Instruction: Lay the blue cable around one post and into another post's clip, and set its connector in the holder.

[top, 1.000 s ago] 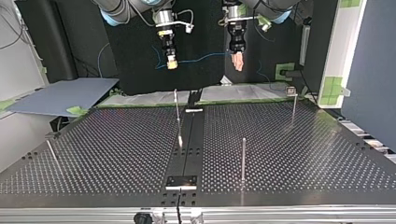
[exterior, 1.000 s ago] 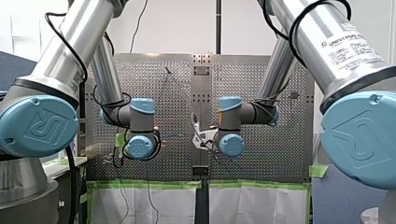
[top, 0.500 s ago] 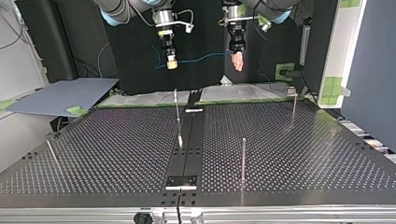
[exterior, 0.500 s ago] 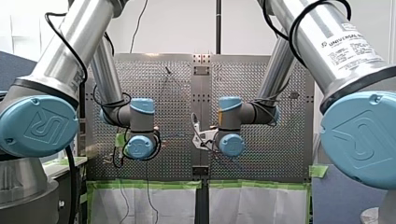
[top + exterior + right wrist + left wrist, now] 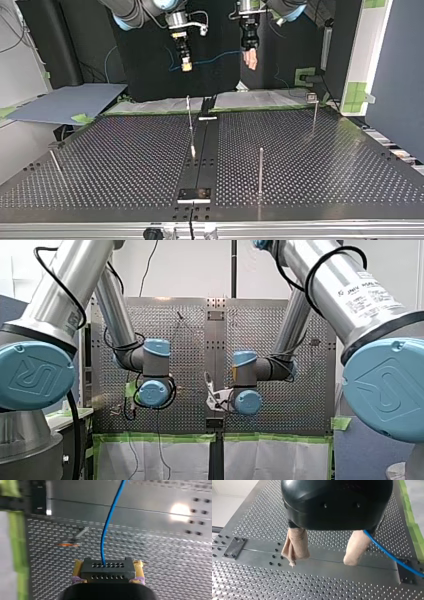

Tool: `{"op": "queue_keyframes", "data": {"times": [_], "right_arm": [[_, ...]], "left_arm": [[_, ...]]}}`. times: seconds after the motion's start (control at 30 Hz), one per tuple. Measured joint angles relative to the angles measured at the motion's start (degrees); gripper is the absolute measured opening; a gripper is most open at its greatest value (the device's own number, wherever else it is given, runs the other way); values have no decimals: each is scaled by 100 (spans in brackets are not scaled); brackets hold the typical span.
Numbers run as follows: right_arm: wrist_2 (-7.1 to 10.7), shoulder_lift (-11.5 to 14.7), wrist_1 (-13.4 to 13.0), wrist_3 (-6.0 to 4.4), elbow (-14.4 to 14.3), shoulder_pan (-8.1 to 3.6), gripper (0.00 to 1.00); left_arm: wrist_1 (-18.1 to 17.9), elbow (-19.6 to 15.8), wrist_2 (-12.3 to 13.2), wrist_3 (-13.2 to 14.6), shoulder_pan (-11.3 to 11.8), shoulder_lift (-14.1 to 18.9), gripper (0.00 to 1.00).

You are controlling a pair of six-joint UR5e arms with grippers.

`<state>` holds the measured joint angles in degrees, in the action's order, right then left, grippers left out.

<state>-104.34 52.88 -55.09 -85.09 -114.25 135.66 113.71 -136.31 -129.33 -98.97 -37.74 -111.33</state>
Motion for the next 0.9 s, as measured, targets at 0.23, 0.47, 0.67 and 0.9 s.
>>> {"op": "queue_keyframes", "data": {"times": [0.23,0.47,0.67,0.9], "right_arm": [[1,-141,356,-1,2,0,0],[1,-148,608,-1,2,0,0],[-149,0,594,-151,-143,94,0],[-212,374,712,-524,-244,133,0]], "left_arm": [[28,1,-342,-74,-374,2,100],[44,-29,-372,-130,-605,-17,100],[185,-58,-324,-330,-577,124,100],[543,-40,-310,-210,-496,496,100]]}}
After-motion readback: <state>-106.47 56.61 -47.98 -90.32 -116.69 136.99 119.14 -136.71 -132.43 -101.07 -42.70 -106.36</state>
